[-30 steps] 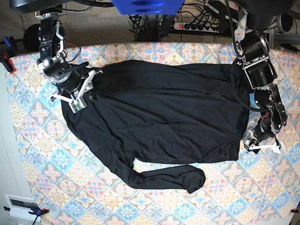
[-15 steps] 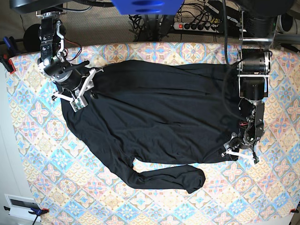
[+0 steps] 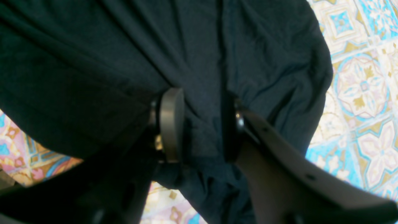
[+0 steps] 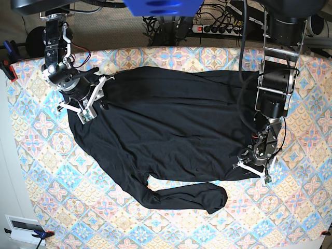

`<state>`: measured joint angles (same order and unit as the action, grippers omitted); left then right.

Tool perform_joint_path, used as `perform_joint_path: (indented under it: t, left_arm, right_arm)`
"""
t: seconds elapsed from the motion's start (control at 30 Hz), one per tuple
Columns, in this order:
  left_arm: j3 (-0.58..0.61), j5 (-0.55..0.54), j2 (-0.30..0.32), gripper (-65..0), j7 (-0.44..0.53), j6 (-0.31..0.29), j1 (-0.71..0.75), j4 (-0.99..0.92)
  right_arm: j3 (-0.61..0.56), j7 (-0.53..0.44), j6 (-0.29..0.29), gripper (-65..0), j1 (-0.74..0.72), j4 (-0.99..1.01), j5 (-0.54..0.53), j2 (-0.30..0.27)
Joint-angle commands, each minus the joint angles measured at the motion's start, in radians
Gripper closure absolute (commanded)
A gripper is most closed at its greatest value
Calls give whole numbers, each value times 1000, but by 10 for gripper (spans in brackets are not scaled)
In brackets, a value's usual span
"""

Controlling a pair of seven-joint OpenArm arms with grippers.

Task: Layout the t-shirt on the table in an organized manner, then fold the t-shirt properly
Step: 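Move the left gripper along the shirt side edge toward the hem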

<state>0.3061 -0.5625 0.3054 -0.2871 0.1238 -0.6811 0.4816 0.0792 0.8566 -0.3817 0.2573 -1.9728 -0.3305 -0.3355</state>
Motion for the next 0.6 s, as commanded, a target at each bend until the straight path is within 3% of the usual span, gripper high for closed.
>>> perform_joint_path:
  t: [0.0, 0.1, 0.3, 0.43, 0.57]
  left_arm:
    - [15, -11, 13, -362, -5, -8, -33, 7]
    - [66, -11, 11, -328, -7, -8, -32, 6]
    - [71, -18, 38, 0, 22, -5, -38, 6]
    - [69, -20, 51, -14, 30, -5, -38, 18]
    - [-14, -18, 99, 0, 29, -5, 54, 188]
  right_arm:
    - [6, -23, 2, -190, -6, -15, -9, -10]
    - [6, -23, 2, -190, -5, -15, -9, -10]
    - [4, -23, 2, -190, -5, -15, -9, -10]
    - [4, -24, 2, -190, -11, -15, -9, -9]
    - [-22, -24, 2, -190, -60, -9, -6, -9]
